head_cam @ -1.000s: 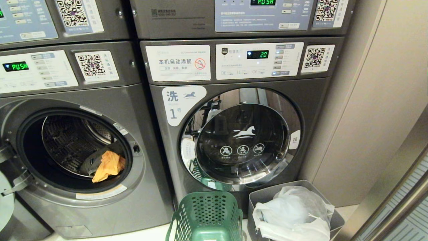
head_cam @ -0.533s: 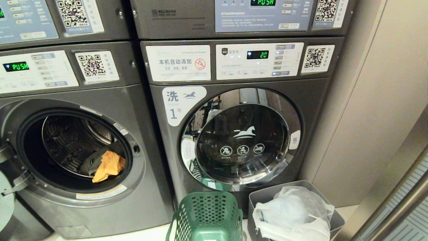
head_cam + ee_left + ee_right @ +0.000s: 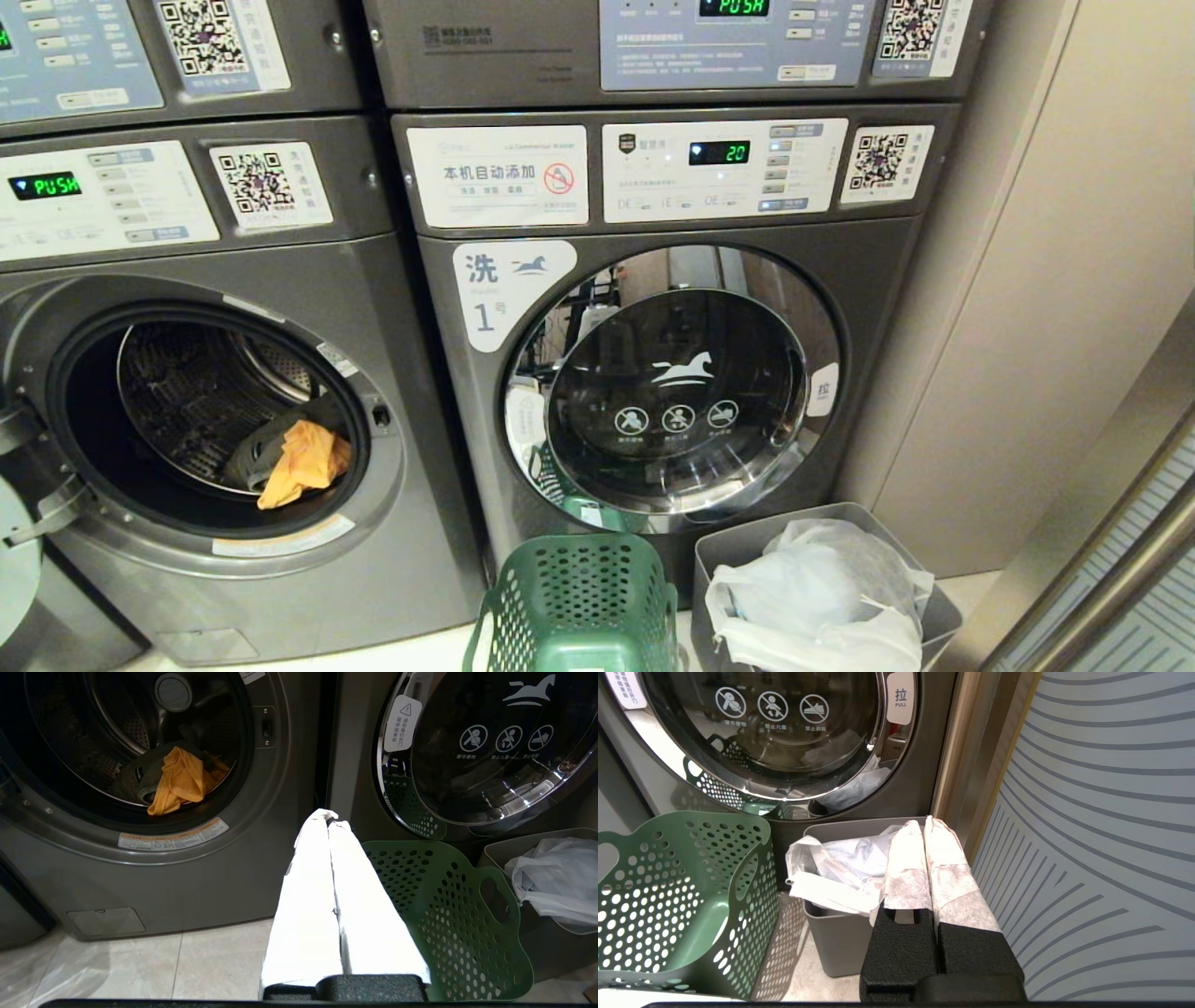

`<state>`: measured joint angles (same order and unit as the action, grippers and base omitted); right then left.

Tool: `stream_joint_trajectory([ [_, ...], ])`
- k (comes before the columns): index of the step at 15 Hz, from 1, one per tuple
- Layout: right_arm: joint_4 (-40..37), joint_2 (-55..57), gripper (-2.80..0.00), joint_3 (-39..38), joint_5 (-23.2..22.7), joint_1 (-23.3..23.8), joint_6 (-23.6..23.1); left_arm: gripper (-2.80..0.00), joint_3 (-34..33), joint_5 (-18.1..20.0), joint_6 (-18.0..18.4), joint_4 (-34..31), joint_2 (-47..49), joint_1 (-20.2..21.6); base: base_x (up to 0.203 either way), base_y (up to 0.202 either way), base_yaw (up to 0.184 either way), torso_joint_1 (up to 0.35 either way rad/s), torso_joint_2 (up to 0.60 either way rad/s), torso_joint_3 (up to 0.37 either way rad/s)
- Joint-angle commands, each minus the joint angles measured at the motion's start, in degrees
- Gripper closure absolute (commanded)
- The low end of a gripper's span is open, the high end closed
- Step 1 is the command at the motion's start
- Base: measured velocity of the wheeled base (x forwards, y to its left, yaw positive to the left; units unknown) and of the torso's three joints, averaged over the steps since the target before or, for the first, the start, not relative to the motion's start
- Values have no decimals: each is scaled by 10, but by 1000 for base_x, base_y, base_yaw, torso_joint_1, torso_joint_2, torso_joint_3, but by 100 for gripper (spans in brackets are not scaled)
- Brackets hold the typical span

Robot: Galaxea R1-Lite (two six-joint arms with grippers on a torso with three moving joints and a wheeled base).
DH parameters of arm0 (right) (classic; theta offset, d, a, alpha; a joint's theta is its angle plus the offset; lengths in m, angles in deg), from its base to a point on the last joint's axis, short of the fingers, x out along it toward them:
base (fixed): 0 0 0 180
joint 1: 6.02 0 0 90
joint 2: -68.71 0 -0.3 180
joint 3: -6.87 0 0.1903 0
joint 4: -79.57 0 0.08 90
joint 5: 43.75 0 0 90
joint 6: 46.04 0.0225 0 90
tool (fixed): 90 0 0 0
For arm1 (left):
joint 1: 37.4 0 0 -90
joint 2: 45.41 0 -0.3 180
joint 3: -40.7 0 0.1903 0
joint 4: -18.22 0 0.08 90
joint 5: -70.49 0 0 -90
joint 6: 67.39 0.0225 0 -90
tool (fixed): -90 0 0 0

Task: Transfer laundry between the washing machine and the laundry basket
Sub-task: Pick a cloth and place it into the basket

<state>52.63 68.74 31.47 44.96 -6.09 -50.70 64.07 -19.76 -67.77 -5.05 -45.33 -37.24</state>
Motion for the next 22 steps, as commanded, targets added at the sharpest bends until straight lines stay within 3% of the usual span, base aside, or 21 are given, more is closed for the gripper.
stream_joint_trajectory([
  [1,0,0,0,0,0,0,0,0,0,0,-1,0,-1,0,0,0,0,0,0,0],
  [8,0,0,0,0,0,0,-2,0,0,2,15,-2,-1,0,0,0,0,0,0,0],
  [14,0,1,0,-1,0,0,-5,0,0,0,7,-1,-1,0,1,12,0,0,0,1],
  [22,0,1,0,-1,-4,0,-10,0,0,0,6,-1,-1,0,0,186,-3,3,3,3],
])
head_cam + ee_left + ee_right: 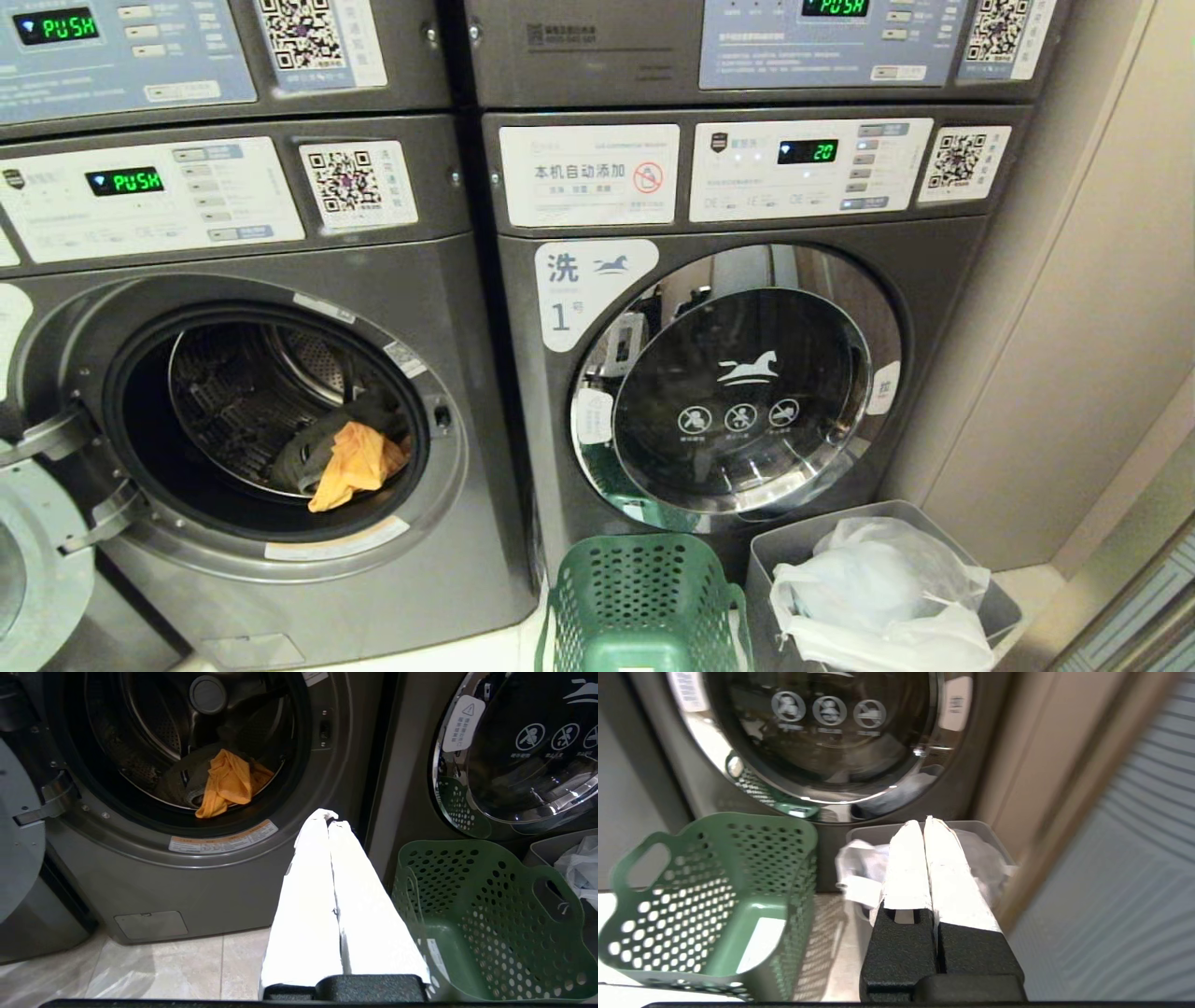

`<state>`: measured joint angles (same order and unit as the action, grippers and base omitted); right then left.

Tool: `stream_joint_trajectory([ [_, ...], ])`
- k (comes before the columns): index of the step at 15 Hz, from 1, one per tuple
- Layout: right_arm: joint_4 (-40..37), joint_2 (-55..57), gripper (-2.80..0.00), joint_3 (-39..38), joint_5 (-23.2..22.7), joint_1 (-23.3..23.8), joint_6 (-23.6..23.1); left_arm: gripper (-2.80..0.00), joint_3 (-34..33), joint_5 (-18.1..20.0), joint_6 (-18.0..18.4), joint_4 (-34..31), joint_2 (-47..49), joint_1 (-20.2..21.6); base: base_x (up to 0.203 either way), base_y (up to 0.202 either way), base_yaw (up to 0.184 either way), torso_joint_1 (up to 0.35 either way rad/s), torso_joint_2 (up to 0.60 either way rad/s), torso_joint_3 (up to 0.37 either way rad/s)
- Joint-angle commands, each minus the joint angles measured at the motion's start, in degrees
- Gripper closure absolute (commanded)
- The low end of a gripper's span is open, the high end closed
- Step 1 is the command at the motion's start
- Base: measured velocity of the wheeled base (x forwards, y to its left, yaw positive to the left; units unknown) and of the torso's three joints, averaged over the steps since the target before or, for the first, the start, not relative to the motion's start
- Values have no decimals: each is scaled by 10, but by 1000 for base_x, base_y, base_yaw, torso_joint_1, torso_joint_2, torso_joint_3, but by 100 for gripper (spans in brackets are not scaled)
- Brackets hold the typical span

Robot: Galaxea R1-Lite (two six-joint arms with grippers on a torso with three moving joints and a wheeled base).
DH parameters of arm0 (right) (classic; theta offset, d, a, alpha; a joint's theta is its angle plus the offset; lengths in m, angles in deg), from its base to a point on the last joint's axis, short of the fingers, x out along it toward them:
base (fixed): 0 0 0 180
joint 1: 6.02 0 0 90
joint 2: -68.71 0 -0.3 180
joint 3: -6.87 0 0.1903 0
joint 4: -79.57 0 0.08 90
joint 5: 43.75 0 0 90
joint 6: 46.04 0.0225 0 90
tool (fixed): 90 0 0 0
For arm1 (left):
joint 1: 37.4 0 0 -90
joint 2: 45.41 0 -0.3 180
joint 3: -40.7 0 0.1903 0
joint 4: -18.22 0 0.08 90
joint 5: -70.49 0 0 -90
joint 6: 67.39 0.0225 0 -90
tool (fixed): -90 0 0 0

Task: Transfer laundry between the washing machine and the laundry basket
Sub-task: Pick a cloth and place it into the basket

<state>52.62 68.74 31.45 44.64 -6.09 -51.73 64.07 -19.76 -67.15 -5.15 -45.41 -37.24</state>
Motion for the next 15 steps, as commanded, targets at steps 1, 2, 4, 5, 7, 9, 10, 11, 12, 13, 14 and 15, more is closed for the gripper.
stream_joint_trajectory([
  [1,0,0,0,0,-1,0,-3,0,0,0,0,0,0,0,0,193,0,5,1,2],
  [2,0,0,0,-1,-1,0,-4,0,0,0,0,0,0,0,0,200,-4,-11,2,-2],
  [4,0,0,0,-1,-1,0,-6,0,0,0,-1,1,0,0,0,196,-1,3,2,4],
  [5,0,1,0,-1,-1,0,-6,0,0,0,-2,1,0,0,0,200,1,2,4,4],
  [7,0,0,0,-1,-1,0,-6,0,0,0,-3,1,0,0,0,198,-2,2,2,3],
  [9,0,0,0,-1,-1,0,-6,0,0,0,-3,1,0,0,0,200,-3,3,3,1],
  [10,0,0,0,-1,-1,0,-6,0,0,0,-3,1,0,0,0,192,0,7,2,3],
  [11,0,0,0,-1,-2,0,-6,0,0,0,-3,1,0,0,0,196,-4,2,0,2],
  [12,0,0,0,-1,-2,0,-6,0,0,0,-3,1,0,0,0,192,-2,2,2,2],
  [13,0,0,0,0,-2,0,-8,0,1,0,-3,1,0,0,0,195,-1,1,-2,2],
  [14,0,0,0,0,-3,0,-9,0,0,0,-3,1,0,0,0,193,-1,0,0,4],
  [15,0,0,0,0,-3,0,-9,0,0,0,-3,1,0,0,0,196,-1,3,5,5],
])
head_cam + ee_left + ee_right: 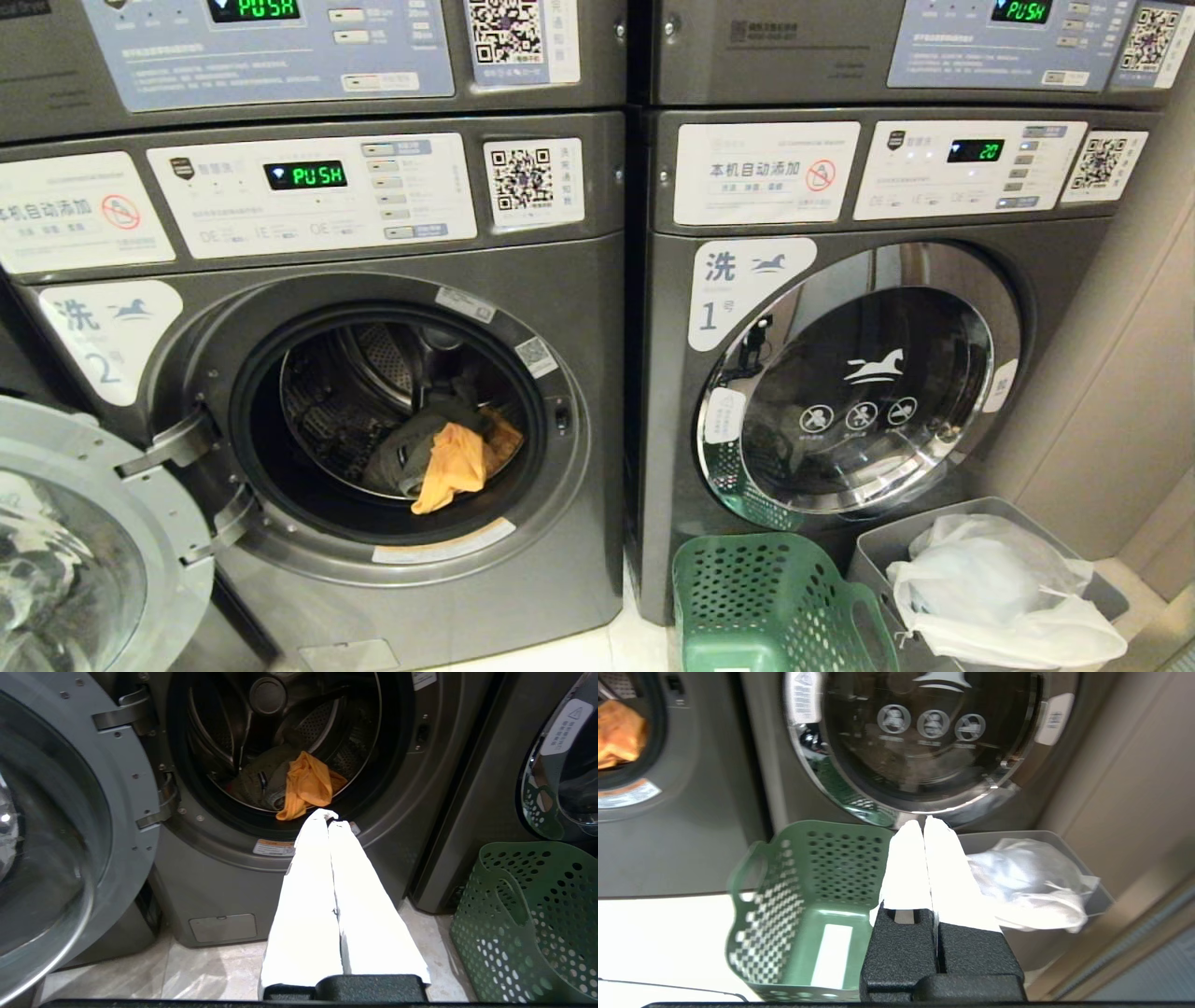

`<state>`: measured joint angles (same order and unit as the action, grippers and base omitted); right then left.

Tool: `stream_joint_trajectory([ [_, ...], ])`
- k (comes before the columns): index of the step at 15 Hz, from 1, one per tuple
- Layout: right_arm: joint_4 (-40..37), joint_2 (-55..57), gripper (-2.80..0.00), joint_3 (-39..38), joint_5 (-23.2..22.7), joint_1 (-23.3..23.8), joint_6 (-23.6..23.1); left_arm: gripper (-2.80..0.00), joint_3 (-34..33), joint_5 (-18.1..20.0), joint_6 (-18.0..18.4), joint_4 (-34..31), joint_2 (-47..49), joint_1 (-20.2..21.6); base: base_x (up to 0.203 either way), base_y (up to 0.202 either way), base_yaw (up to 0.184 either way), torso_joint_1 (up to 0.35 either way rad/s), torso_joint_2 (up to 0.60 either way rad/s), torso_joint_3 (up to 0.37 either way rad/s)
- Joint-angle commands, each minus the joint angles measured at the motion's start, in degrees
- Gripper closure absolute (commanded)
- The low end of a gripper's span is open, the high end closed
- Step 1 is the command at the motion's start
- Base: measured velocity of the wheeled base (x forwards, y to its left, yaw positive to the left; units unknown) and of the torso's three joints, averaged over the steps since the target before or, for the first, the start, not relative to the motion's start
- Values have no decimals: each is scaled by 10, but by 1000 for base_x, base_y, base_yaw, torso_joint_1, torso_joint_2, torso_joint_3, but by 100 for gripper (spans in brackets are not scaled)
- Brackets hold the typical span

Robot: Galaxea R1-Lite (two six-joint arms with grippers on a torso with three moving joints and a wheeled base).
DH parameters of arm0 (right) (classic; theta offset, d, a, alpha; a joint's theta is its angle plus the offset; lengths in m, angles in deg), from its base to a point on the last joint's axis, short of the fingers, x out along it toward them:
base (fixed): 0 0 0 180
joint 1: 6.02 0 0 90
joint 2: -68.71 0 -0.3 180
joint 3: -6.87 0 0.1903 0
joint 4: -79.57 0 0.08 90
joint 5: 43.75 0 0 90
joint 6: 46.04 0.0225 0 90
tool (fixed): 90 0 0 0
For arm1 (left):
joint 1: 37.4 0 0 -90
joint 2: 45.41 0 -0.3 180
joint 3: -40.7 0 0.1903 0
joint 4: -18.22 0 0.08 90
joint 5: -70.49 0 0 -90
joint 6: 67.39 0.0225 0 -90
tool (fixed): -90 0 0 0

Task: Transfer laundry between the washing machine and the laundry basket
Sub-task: Pick a cloth and place it into the basket

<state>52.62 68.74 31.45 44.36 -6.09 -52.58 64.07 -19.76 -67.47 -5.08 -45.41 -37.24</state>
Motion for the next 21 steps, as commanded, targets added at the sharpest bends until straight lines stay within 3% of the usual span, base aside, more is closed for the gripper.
stream_joint_trajectory([
  [1,0,0,0,0,0,0,-1,0,0,0,-1,0,0,0,0,196,-1,8,6,-6],
  [10,0,0,0,-1,0,0,-3,0,0,-1,-16,0,0,0,0,184,-1,3,2,2],
  [18,0,1,0,0,-1,0,-4,0,0,-1,-15,0,0,0,0,9,0,0,0,0],
  [21,0,0,0,0,0,0,-3,0,0,-1,-16,0,0,0,-2,-7,155,4,2,1],
])
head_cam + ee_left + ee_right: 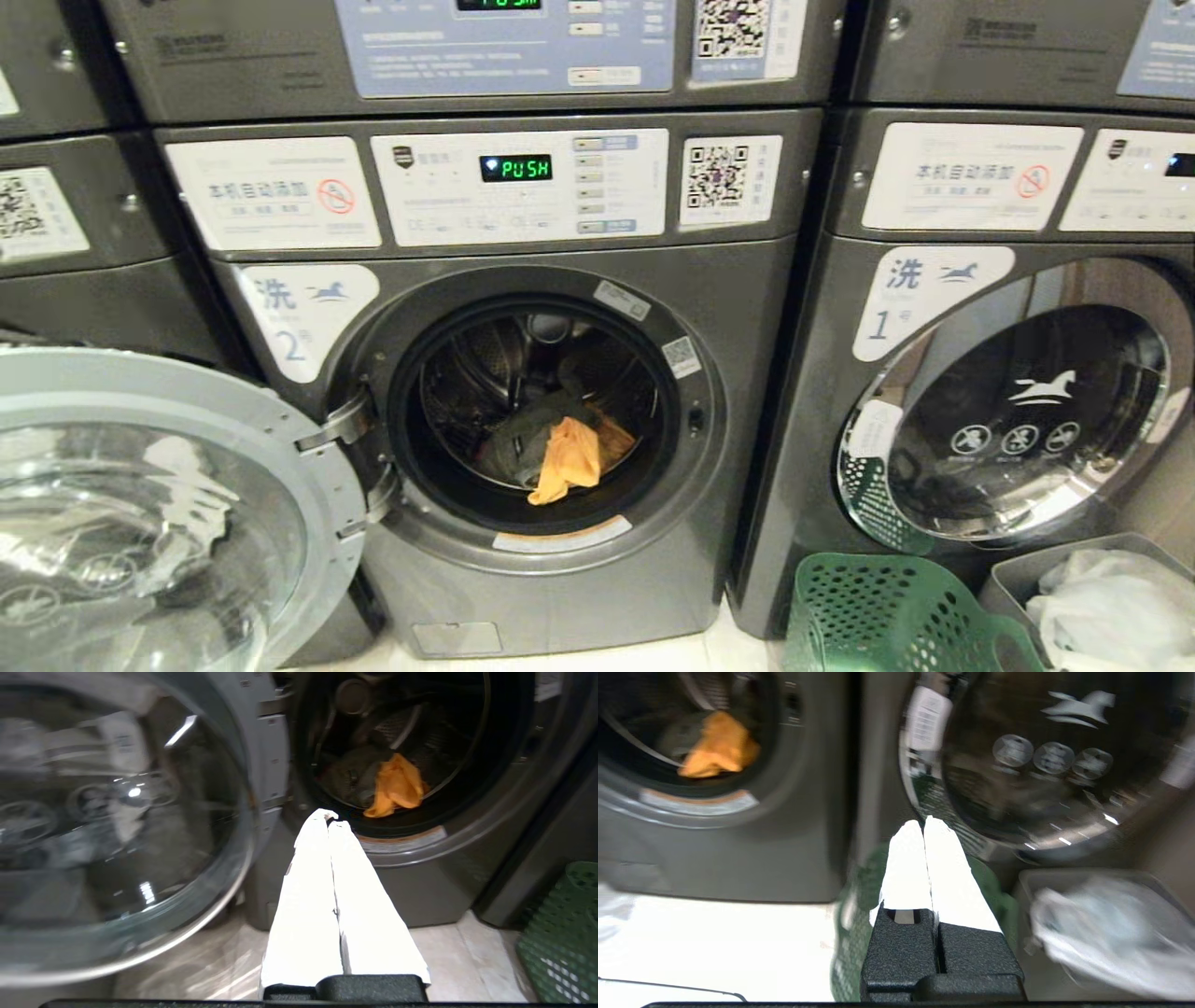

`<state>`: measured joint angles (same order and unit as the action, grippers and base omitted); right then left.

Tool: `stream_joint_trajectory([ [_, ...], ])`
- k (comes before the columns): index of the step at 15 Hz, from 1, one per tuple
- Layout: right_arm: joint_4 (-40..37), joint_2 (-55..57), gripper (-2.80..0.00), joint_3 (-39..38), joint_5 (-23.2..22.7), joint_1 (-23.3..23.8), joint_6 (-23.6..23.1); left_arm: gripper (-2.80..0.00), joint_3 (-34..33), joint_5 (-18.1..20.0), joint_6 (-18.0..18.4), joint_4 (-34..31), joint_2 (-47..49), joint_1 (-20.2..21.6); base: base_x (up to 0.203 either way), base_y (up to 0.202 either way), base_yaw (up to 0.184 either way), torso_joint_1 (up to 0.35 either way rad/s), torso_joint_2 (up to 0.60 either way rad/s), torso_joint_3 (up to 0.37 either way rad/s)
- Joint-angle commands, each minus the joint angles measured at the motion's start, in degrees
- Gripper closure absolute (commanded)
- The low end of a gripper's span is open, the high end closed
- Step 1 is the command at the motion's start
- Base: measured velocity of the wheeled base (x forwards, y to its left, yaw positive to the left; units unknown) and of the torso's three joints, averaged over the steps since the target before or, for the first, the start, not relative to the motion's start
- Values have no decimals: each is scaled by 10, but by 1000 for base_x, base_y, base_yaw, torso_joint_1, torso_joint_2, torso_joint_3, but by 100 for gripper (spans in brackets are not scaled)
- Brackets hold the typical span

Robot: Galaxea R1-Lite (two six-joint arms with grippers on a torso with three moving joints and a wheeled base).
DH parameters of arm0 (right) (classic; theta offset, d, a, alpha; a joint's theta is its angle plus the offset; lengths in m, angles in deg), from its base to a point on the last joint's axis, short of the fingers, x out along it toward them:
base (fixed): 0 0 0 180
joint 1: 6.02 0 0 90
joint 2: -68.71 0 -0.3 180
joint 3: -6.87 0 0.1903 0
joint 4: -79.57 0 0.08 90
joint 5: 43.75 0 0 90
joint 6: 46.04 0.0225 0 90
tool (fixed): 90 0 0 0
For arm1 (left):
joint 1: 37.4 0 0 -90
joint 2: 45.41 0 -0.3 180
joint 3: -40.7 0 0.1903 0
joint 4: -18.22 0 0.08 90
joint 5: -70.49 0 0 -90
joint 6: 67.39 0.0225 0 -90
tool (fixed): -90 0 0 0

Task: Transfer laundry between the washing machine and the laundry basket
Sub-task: Pick a cloth and place it into the basket

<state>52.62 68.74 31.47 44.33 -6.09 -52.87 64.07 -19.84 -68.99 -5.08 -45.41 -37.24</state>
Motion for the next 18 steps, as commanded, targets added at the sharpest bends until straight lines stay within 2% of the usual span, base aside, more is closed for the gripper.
stream_joint_trajectory([
  [1,0,1,0,0,0,0,0,0,0,0,-1,0,0,0,0,-7,176,-1,5,5],
  [6,0,0,0,0,0,0,1,0,0,0,0,0,0,0,1,-6,151,5,3,1],
  [18,0,0,0,-1,1,0,2,0,0,1,2,2,0,0,0,0,0,0,0,-8],
])
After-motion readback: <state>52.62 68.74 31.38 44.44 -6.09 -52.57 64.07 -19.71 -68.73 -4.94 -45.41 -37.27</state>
